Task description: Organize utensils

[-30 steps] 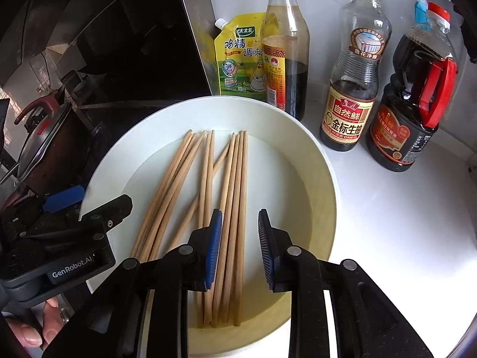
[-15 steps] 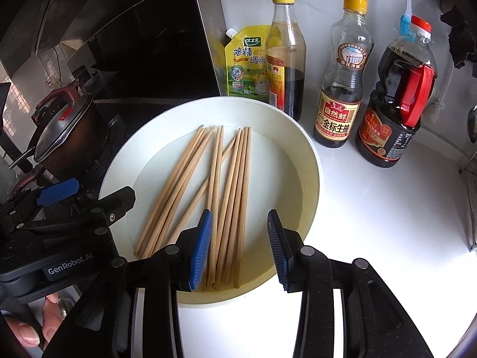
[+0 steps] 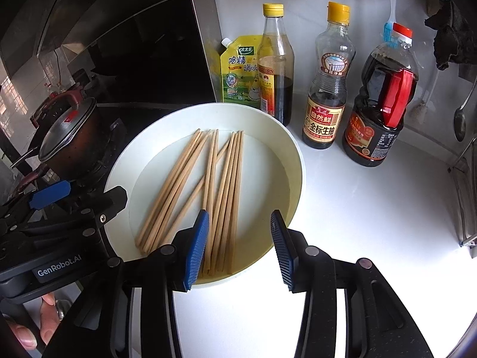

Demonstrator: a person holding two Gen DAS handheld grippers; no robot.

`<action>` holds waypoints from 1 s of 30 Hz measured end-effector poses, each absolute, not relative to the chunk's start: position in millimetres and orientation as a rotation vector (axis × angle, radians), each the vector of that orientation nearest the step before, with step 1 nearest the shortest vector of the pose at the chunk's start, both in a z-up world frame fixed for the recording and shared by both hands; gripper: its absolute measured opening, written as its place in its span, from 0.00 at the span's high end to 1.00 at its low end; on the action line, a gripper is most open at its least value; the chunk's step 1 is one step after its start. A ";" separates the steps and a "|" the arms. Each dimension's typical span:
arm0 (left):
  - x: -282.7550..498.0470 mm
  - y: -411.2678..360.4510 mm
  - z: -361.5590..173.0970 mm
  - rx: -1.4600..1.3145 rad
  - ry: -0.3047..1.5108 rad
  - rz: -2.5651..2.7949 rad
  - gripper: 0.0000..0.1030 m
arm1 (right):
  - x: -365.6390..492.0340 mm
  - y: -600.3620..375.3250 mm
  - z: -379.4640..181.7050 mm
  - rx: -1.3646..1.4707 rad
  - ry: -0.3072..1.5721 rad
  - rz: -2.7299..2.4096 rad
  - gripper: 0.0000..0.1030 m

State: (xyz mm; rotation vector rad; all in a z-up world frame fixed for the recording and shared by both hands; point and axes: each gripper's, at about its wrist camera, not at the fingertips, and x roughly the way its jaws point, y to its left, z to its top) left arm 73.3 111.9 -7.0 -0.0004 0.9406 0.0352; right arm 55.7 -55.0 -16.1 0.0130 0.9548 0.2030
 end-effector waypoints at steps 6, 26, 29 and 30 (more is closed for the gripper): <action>68.4 111.7 -3.0 -0.002 0.931 0.045 0.08 | 52.3 -56.9 -11.0 0.010 0.942 0.208 0.58; 66.7 112.3 -1.2 -0.002 0.951 0.083 0.07 | 48.2 -59.0 -6.3 -0.006 0.938 0.216 0.57; 66.9 111.2 -1.4 0.004 0.955 0.087 0.07 | 48.8 -59.3 -5.6 -0.008 0.937 0.217 0.57; 66.8 110.5 -1.4 0.004 0.957 0.086 0.07 | 48.8 -59.4 -5.5 -0.007 0.937 0.218 0.57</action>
